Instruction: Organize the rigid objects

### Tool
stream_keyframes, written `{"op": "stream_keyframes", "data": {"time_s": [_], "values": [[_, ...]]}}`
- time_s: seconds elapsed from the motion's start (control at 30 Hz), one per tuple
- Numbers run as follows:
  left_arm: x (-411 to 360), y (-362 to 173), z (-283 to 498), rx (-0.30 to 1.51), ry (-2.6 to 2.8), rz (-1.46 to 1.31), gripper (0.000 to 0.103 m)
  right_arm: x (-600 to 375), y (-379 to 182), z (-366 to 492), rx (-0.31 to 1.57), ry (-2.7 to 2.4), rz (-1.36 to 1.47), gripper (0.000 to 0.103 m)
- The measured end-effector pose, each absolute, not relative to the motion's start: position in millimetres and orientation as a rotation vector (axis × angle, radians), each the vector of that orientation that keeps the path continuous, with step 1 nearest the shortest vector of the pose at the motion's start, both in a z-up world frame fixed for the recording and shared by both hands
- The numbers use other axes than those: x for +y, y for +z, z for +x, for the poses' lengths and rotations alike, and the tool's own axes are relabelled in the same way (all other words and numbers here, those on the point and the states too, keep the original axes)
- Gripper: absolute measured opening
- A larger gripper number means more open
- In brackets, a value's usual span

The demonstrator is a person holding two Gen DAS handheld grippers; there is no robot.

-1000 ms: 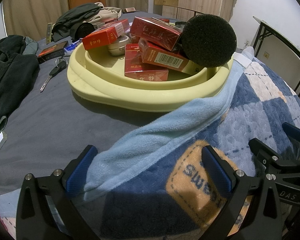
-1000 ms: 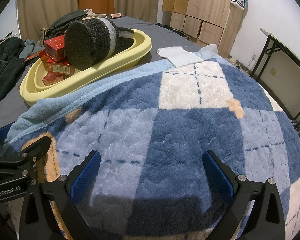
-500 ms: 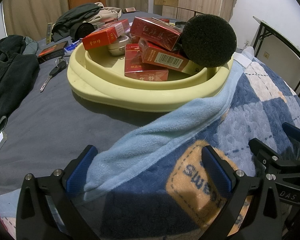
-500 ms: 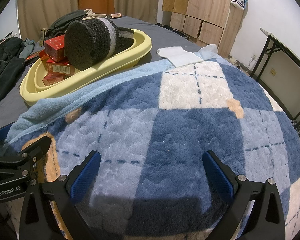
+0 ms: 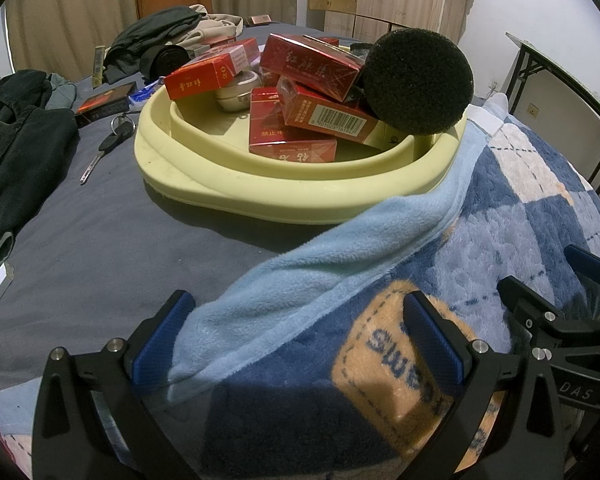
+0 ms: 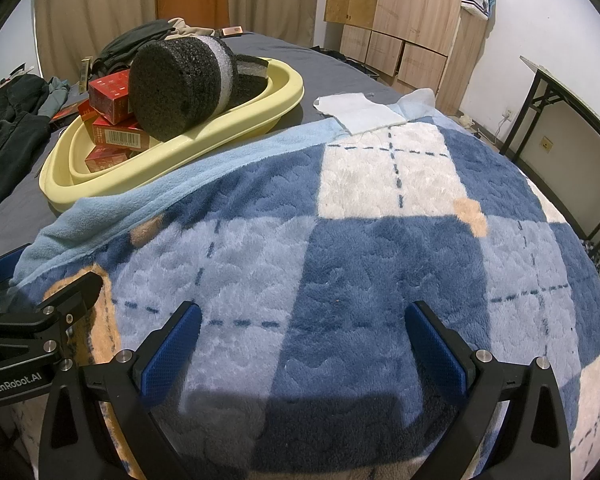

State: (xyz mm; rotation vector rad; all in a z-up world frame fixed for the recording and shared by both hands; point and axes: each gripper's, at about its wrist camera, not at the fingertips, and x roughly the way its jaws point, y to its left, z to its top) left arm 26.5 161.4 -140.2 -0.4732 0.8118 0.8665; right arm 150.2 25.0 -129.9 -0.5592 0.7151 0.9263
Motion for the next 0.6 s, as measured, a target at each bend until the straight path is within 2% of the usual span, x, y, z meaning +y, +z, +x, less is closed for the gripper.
{"op": "stream_keyframes", "data": {"time_s": [0.6], "values": [[161.4,-140.1,26.5,0.812,0.867,-0.473,0.103,25.5,-130.0,150.8,0.715,0.926,-0.559,0.103]]}}
